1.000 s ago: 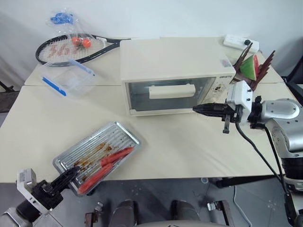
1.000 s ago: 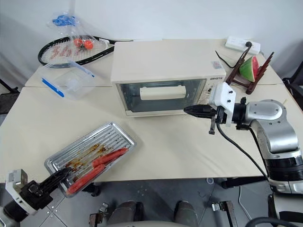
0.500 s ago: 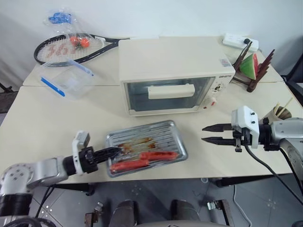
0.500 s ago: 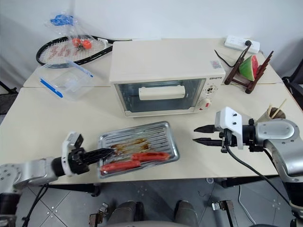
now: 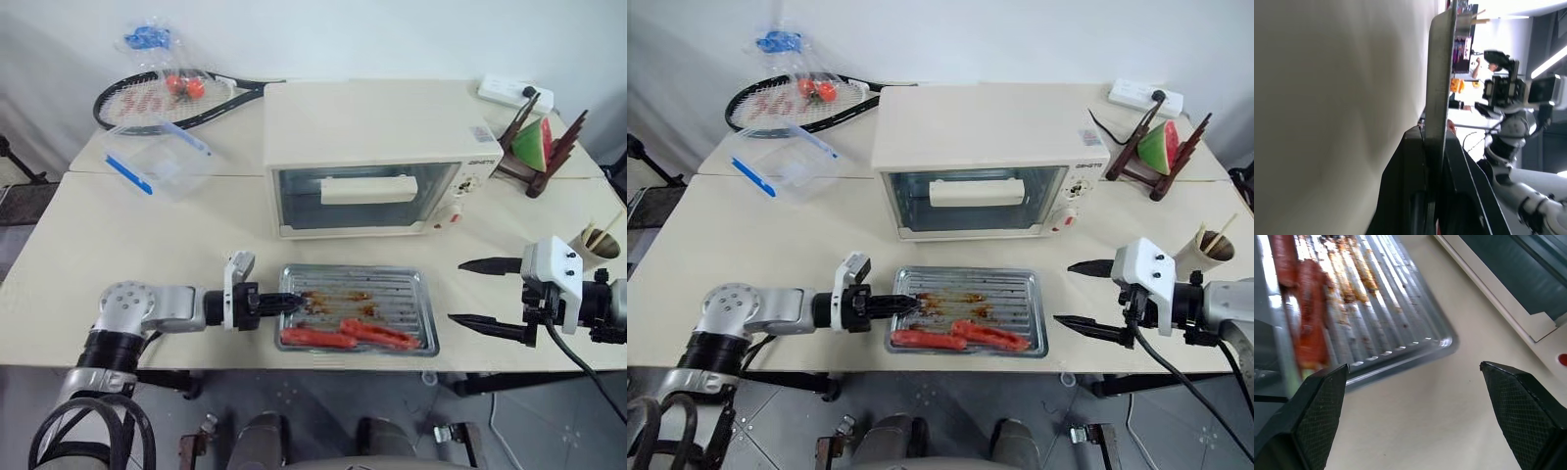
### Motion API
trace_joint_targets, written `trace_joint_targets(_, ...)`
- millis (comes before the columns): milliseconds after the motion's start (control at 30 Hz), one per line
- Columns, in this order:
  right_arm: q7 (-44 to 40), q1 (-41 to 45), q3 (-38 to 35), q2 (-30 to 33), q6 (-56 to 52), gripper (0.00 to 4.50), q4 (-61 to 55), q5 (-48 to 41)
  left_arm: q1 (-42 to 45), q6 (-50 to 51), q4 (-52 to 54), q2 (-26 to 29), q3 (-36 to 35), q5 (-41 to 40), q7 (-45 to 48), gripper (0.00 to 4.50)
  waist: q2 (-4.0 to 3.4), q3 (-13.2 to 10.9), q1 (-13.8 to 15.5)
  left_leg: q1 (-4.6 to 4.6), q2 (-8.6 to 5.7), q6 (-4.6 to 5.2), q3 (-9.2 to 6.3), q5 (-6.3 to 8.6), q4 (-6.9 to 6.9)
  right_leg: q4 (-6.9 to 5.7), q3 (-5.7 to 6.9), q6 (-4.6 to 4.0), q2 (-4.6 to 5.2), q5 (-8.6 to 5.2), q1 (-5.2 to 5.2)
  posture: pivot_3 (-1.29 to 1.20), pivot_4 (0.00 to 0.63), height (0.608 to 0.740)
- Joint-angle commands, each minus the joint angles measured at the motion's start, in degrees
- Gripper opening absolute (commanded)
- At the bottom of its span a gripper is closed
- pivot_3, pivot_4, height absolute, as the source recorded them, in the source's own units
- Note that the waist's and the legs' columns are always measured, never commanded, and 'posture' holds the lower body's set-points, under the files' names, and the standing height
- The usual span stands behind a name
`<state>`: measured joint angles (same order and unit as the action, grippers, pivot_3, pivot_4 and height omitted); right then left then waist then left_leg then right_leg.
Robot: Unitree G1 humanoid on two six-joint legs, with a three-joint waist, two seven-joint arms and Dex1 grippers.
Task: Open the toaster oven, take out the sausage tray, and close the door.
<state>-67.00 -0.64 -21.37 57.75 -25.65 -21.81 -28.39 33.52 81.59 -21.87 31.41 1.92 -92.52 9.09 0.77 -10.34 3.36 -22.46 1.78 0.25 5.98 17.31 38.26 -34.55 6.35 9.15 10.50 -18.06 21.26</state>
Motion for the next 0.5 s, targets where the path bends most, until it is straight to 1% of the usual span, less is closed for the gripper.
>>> trace_joint_targets(33,1.4,-1.2,-3.5,0.4,-0.6,4.49,-3.3,-0.9,1.6,-1.0,-4.8,-3.7,-1.0,6.8,2.7,0.0,-0.02,0.0,0.4,0.04,-0.01,0.0,0.0,0.0,0.02,0.03,0.0,0.01,0.01,0.02,-0.06,0.0,0.15,0.74)
trace_joint_targets(100,1.9,-1.9,-4.0,0.3,-0.9,4.49,-4.1,-1.0,3.0,-0.1,-7.7,-5.2,-2.5,9.4,3.5,0.0,-0.07,0.0,0.9,0.06,-0.04,0.02,-0.04,-0.01,0.03,0.06,0.0,0.02,0.04,0.04,-0.12,0.0,0.15,0.74)
trace_joint_targets(233,2.6,-2.7,-4.7,0.4,-1.1,4.49,-4.7,-1.1,3.5,2.6,-6.5,-5.8,-1.9,15.7,8.2,0.0,-0.14,0.1,1.1,0.08,-0.04,0.02,-0.1,-0.01,0.04,0.09,0.06,0.03,0.04,0.07,-0.2,0.0,0.15,0.74)
trace_joint_targets(400,3.3,-2.2,-4.6,0.7,-1.0,4.49,-4.4,-1.0,4.8,1.8,-8.5,-8.1,-2.8,22.9,10.9,0.0,-0.33,0.2,1.3,0.11,-0.05,0.04,-0.14,-0.03,0.03,0.1,0.13,0.04,0.04,0.07,-0.27,0.0,0.15,0.74)
trace_joint_targets(500,3.6,-1.7,-4.2,0.8,-1.1,4.49,-4.2,-1.0,5.8,1.6,-10.3,-9.6,-4.0,26.4,11.4,0.0,-0.39,0.2,1.3,0.21,-0.06,0.04,-0.3,-0.04,0.04,0.2,0.3,0.04,0.05,0.08,-0.53,0.0,0.15,0.74)
